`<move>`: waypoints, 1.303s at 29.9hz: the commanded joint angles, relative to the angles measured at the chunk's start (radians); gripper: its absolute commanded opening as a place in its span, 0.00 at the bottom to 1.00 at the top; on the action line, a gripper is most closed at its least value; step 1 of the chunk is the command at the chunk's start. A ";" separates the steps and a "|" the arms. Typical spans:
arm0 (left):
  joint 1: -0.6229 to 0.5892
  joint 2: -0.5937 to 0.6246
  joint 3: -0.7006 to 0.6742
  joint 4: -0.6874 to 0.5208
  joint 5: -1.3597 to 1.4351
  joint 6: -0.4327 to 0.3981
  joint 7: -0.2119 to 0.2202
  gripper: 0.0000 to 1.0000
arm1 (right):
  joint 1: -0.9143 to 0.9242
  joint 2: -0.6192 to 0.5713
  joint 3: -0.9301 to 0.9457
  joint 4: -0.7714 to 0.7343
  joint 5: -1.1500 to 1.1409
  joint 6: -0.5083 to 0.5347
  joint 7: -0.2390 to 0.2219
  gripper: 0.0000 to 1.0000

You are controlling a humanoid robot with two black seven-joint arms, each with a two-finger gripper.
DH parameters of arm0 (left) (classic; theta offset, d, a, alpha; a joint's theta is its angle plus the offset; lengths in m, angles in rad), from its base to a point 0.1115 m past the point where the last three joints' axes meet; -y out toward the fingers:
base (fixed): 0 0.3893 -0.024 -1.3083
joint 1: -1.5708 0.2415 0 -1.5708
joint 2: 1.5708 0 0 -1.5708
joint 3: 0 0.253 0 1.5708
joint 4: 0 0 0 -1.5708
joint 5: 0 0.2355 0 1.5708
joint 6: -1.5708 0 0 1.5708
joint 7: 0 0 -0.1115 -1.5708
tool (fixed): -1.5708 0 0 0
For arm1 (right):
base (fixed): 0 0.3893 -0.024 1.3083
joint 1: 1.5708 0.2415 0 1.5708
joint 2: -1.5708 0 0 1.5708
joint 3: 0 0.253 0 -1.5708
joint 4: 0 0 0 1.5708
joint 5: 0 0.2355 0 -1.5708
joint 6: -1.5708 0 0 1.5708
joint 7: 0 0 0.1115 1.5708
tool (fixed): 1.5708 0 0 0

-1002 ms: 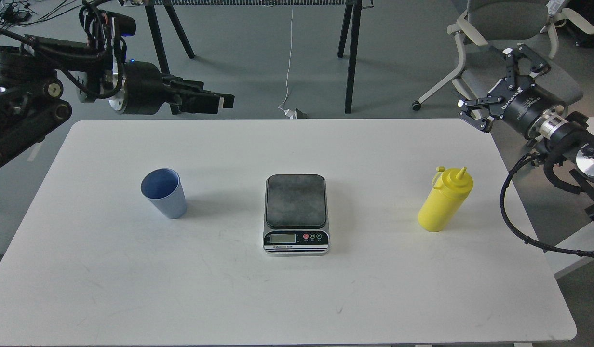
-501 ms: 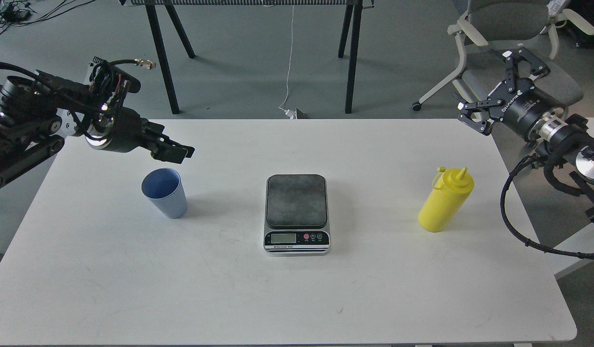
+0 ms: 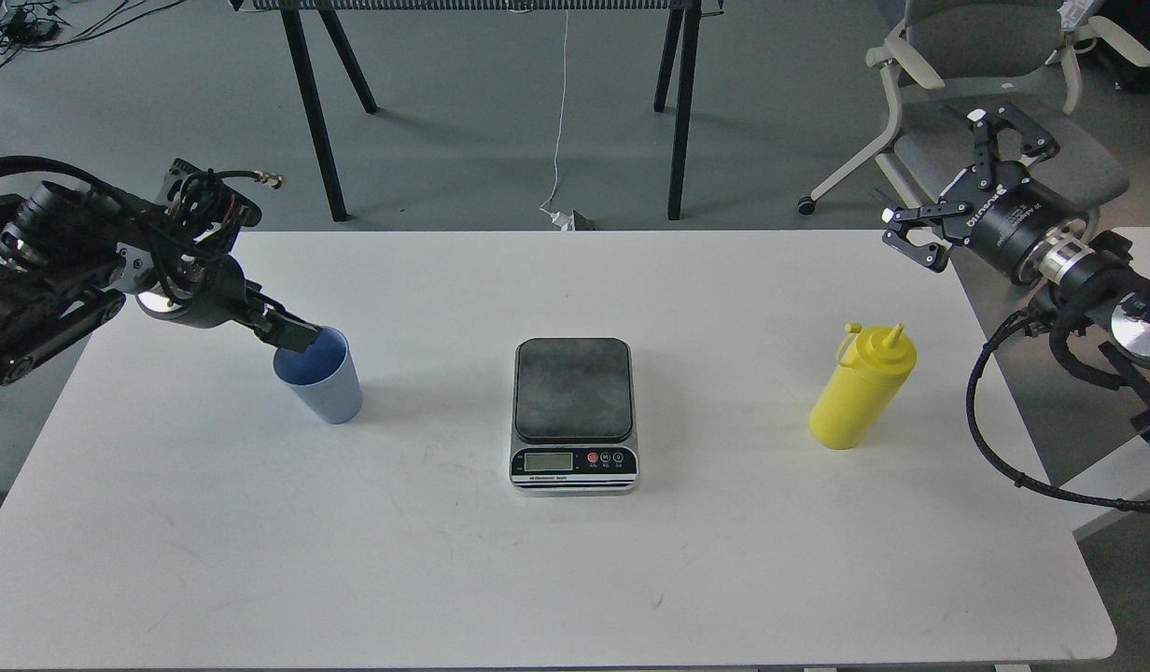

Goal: Pour seasoning into cup on scale with both arms
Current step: 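Close the left gripper around the rim of the blue cup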

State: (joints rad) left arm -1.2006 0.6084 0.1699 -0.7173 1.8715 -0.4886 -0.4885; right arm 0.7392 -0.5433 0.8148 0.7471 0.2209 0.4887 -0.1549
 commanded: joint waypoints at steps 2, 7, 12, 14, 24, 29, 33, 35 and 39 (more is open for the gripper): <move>0.004 -0.013 0.008 0.012 0.001 0.000 0.000 0.99 | -0.007 -0.001 0.001 0.006 0.000 0.000 0.000 1.00; 0.004 -0.027 0.046 0.012 -0.005 0.000 0.000 0.99 | -0.006 -0.004 0.003 0.006 -0.001 0.000 0.000 1.00; 0.007 -0.029 0.048 0.012 -0.005 0.000 0.000 0.99 | -0.007 -0.006 0.004 0.006 0.000 0.000 0.000 1.00; 0.006 -0.032 0.048 0.015 -0.008 0.000 0.000 0.98 | -0.007 -0.006 0.006 0.006 0.000 0.000 0.000 1.00; 0.036 -0.071 0.049 0.085 -0.008 0.000 0.000 0.96 | -0.007 -0.010 0.006 0.005 0.000 0.000 0.000 1.00; 0.038 -0.085 0.049 0.102 -0.009 0.000 0.000 0.95 | -0.007 -0.012 0.006 0.006 0.000 0.000 0.000 1.00; 0.055 -0.094 0.049 0.108 -0.011 0.000 0.000 0.92 | -0.007 -0.012 0.006 0.005 0.000 0.000 0.000 1.00; 0.058 -0.096 0.049 0.108 -0.012 0.000 0.000 0.87 | -0.007 -0.012 0.006 0.005 0.000 0.000 0.000 1.00; 0.059 -0.098 0.049 0.110 -0.011 0.000 0.000 0.81 | -0.009 -0.014 0.007 0.005 0.000 0.000 0.000 1.00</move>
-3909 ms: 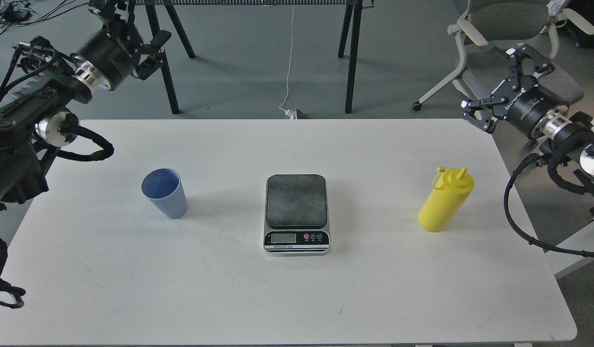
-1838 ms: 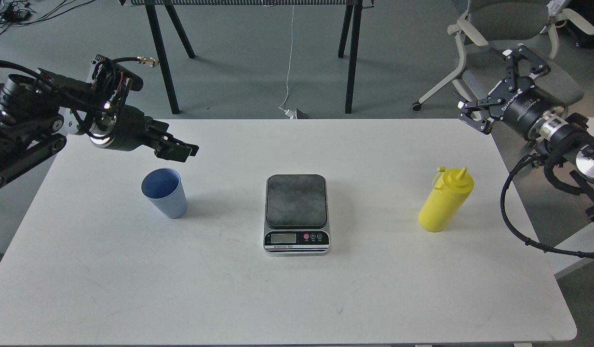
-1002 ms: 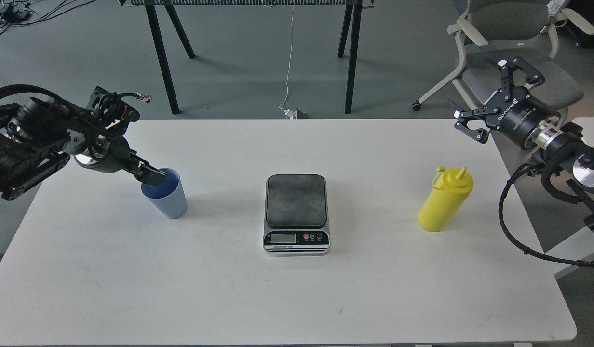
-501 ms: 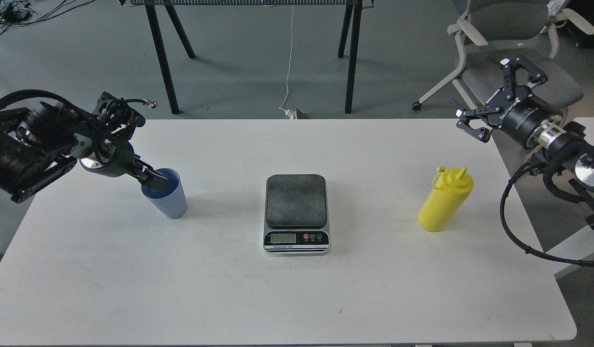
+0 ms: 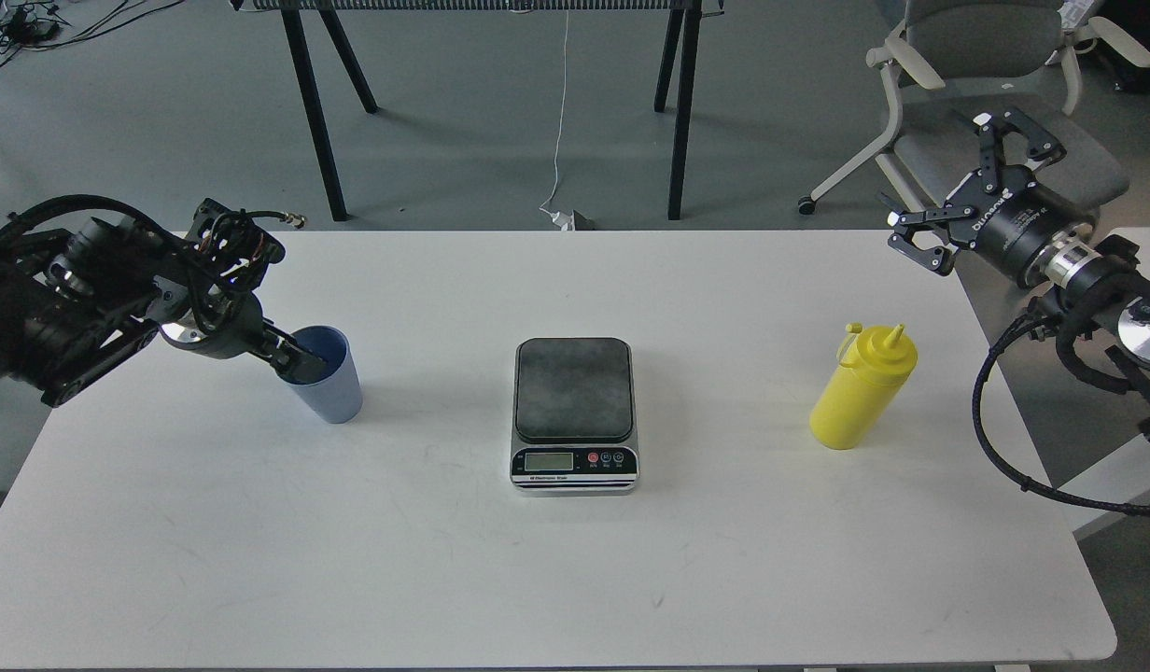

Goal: Pour seasoning into cup on scale with both arms
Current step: 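Close the left gripper around the rim of the blue cup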

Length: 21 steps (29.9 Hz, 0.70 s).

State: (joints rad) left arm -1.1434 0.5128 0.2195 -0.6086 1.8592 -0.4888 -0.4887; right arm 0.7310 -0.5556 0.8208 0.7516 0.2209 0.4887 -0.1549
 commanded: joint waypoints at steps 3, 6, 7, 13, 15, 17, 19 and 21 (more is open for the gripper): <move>0.010 -0.004 0.000 0.009 0.002 0.000 0.000 0.75 | -0.005 -0.001 0.001 0.000 0.000 0.000 0.000 1.00; 0.011 -0.005 0.000 0.021 0.005 0.000 0.000 0.69 | -0.005 -0.001 0.004 0.000 0.000 0.000 0.000 1.00; 0.011 -0.005 0.000 0.021 0.006 0.000 0.000 0.65 | -0.005 -0.001 0.004 0.000 0.000 0.000 0.000 1.00; 0.011 -0.007 0.000 0.023 0.005 0.000 0.000 0.37 | -0.007 -0.001 0.006 0.000 0.000 0.000 0.000 1.00; 0.011 -0.007 0.000 0.023 0.005 0.000 0.000 0.33 | -0.007 -0.001 0.006 0.000 0.000 0.000 0.000 1.00; 0.011 -0.007 0.000 0.023 0.003 0.000 0.000 0.33 | -0.009 -0.001 0.006 0.000 0.000 0.000 0.000 1.00; 0.011 -0.008 0.000 0.023 0.003 0.000 0.000 0.25 | -0.012 -0.003 0.007 -0.002 0.000 0.000 0.002 1.00; 0.014 -0.008 -0.002 0.021 0.003 0.000 0.000 0.14 | -0.019 -0.003 0.009 0.000 0.000 0.000 0.002 1.00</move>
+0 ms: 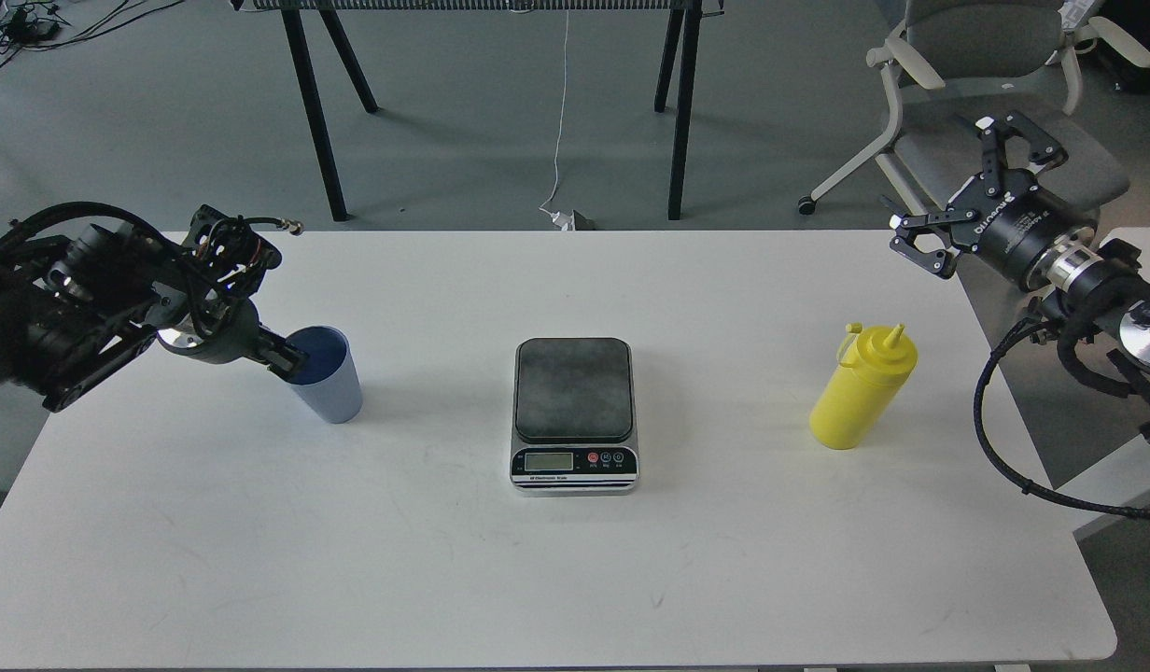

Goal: Pour seasoning into cup on scale with both arms
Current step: 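Close the left gripper around the rim of the blue cup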

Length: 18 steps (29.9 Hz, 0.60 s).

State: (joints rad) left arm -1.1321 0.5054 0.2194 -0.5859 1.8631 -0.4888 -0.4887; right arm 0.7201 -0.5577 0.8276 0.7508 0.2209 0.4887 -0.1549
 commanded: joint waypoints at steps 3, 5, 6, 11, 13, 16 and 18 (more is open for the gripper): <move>0.003 -0.001 -0.002 -0.002 -0.004 0.000 0.000 0.09 | -0.011 -0.001 0.007 0.001 0.000 0.000 0.001 1.00; 0.002 -0.001 -0.002 -0.005 -0.004 0.000 0.000 0.05 | -0.013 -0.001 0.007 0.001 0.000 0.000 0.001 1.00; 0.002 0.001 -0.002 -0.002 -0.004 0.000 0.000 0.03 | -0.014 -0.001 0.008 0.001 0.000 0.000 0.000 1.00; 0.003 0.001 -0.002 -0.005 -0.004 0.000 0.000 0.01 | -0.016 -0.001 0.008 0.001 0.000 0.000 0.001 1.00; 0.003 0.001 0.000 -0.005 -0.004 0.000 0.000 0.01 | -0.018 -0.001 0.008 0.002 0.000 0.000 0.001 1.00; 0.000 0.002 0.000 -0.009 -0.001 0.000 0.000 0.01 | -0.018 -0.001 0.008 0.002 0.000 0.000 0.001 1.00; -0.009 0.004 0.000 -0.012 -0.001 0.000 0.000 0.01 | -0.018 -0.001 0.008 0.002 0.000 0.000 0.001 1.00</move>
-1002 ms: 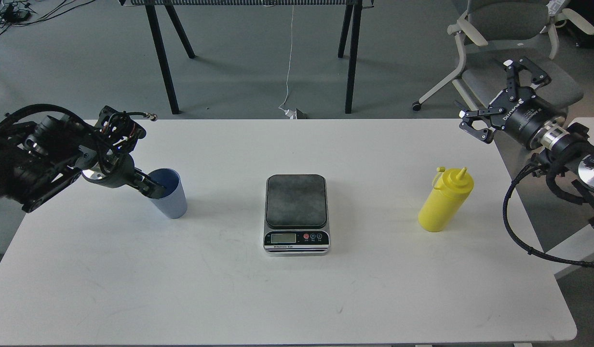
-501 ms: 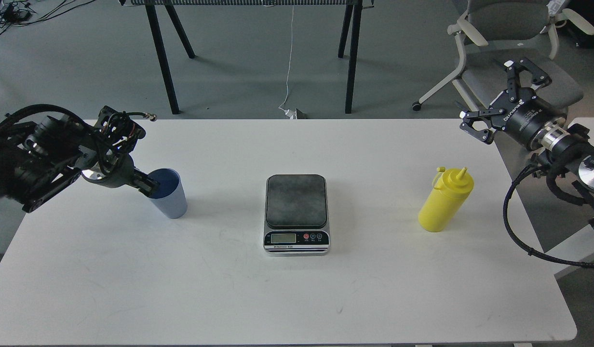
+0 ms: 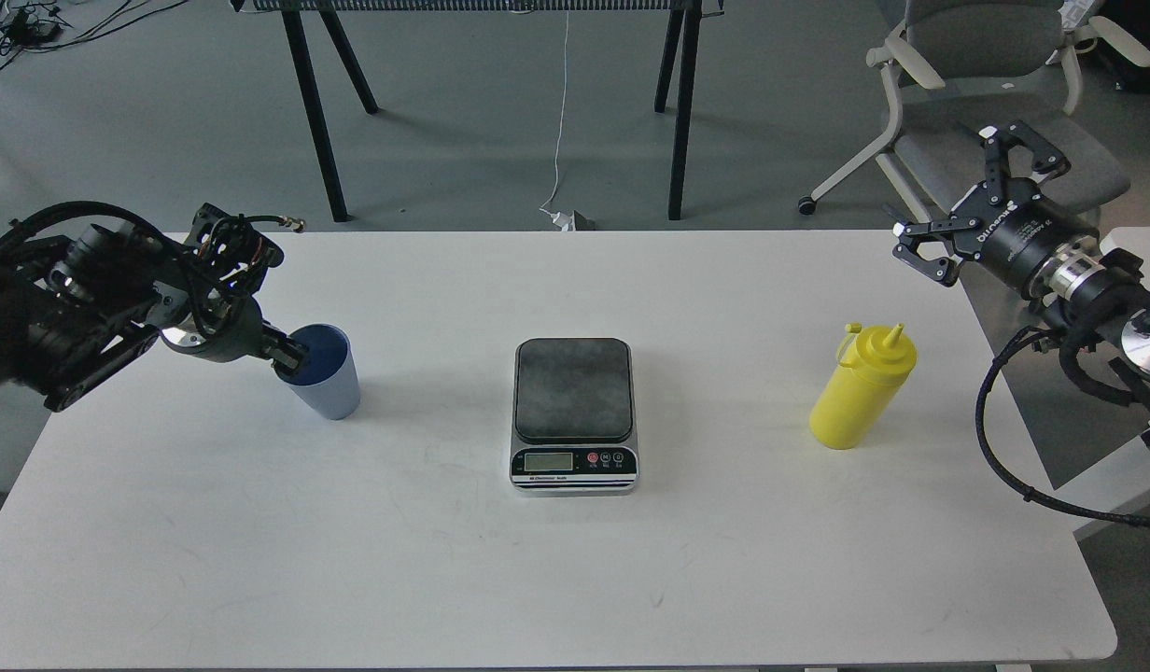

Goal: Pour seasoning into cup on scale with both arms
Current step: 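Close the left gripper around the rim of the blue cup, then lift the blue cup and lower it onto the black scale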

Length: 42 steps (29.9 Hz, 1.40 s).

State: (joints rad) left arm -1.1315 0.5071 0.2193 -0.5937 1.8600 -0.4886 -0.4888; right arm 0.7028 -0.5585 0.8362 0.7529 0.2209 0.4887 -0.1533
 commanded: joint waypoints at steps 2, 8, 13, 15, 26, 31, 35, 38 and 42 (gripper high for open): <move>-0.017 0.004 -0.001 -0.006 0.002 0.000 0.000 0.01 | 0.000 0.000 0.000 0.000 0.000 0.000 0.000 1.00; -0.070 0.004 -0.003 -0.009 0.001 0.000 0.000 0.02 | 0.000 0.002 0.004 0.000 0.000 0.000 0.000 1.00; -0.106 0.004 -0.003 -0.015 0.002 0.000 0.000 0.02 | 0.001 0.003 0.006 0.000 0.000 0.000 0.000 1.00; -0.138 0.004 -0.006 -0.043 0.001 0.000 0.000 0.02 | 0.001 0.003 0.006 0.000 0.000 0.000 0.000 1.00; -0.353 -0.103 -0.017 -0.207 -0.122 0.000 0.000 0.03 | 0.024 -0.008 -0.008 -0.006 -0.002 0.000 -0.002 1.00; -0.361 -0.200 -0.015 -0.202 -0.125 0.000 0.000 0.03 | 0.038 -0.031 -0.038 -0.010 -0.002 0.000 -0.002 1.00; -0.346 -0.295 -0.006 -0.201 -0.124 0.000 0.000 0.03 | 0.053 -0.032 -0.052 -0.010 -0.002 0.000 -0.002 1.00; -0.340 -0.321 -0.002 -0.195 -0.120 0.000 0.000 0.03 | 0.052 -0.034 -0.052 -0.012 -0.003 0.000 -0.002 1.00; -0.292 -0.328 -0.003 -0.195 -0.113 0.000 0.000 0.04 | 0.052 -0.034 -0.052 -0.012 -0.002 0.000 -0.002 1.00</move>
State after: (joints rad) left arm -1.4548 0.1847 0.2169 -0.7885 1.7417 -0.4886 -0.4887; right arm 0.7546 -0.5921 0.7839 0.7408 0.2180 0.4887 -0.1550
